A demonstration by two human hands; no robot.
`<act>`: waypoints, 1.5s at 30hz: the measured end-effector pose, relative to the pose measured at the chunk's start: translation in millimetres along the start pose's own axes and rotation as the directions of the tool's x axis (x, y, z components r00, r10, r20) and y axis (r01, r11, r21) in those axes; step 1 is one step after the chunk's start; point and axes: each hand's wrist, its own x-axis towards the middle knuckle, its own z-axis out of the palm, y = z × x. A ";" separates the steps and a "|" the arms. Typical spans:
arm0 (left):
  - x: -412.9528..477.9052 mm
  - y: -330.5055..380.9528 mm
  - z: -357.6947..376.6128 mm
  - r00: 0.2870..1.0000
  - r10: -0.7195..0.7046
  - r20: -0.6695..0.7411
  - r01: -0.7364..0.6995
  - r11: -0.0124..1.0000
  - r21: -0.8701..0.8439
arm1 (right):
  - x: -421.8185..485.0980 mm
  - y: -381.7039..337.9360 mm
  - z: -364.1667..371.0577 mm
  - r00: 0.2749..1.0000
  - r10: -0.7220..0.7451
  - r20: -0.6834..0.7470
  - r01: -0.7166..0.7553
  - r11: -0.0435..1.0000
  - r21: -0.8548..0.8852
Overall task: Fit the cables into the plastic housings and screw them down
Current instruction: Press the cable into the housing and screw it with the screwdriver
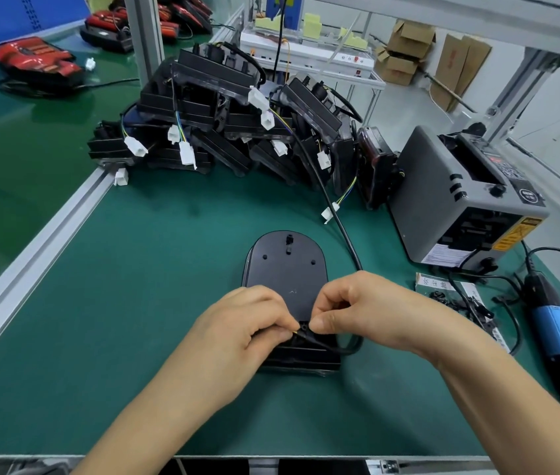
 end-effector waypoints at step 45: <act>-10.9 3.0 28.6 0.924 0.336 -0.182 -0.186 0.811 0.555 | 40.1 -23.2 -25.4 0.936 0.022 0.352 0.067 0.969 -0.238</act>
